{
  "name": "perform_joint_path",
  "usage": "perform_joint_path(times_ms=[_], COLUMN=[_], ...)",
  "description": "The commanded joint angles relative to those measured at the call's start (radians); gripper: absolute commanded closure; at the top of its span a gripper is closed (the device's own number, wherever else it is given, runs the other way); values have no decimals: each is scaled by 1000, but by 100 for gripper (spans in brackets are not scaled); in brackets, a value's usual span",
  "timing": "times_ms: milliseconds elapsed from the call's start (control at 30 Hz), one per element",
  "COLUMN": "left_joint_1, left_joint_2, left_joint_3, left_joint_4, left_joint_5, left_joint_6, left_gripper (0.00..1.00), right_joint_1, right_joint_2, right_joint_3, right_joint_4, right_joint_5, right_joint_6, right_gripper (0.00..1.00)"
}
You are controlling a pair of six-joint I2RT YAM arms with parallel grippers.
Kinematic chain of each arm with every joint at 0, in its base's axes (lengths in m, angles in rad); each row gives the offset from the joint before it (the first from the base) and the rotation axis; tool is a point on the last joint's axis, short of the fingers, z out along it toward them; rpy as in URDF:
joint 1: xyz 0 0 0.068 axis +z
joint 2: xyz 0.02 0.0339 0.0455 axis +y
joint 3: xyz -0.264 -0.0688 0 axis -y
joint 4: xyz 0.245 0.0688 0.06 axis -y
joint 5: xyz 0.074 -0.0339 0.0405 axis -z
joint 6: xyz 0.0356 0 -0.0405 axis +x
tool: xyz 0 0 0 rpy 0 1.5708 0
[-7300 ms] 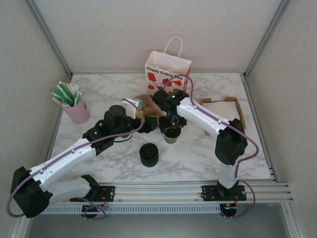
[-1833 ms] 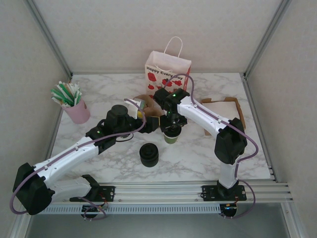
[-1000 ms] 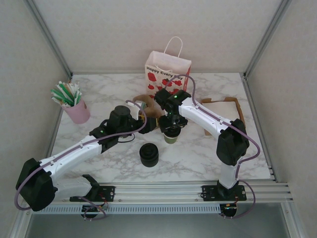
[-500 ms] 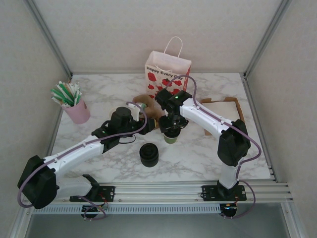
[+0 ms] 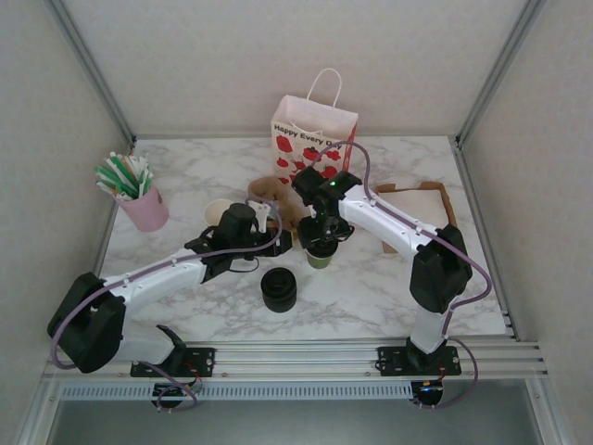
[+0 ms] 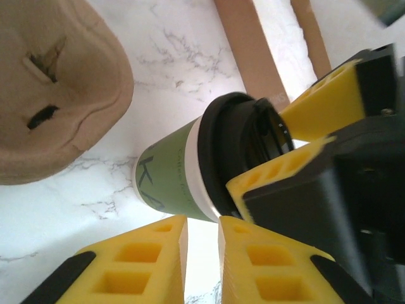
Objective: Pack the takeout coffee
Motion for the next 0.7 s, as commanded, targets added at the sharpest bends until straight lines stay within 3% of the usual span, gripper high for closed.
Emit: perform_joint_path(times_ms=[0, 667], left_joint_1=[-1, -27], left_joint_2=[39, 251], left_joint_3=[-14, -13], left_joint_4=[63, 315], left_joint_5=[47, 195], left_joint_6=[-42, -145], left_gripper=[81, 89], right_joint_1=[-9, -13], right_joint_2=[7, -50], right_joint_3=[-53, -107], right_joint_4=[10, 47], right_joint_5=[-36, -89], right_joint_6=[8, 14], right_gripper=[27, 27])
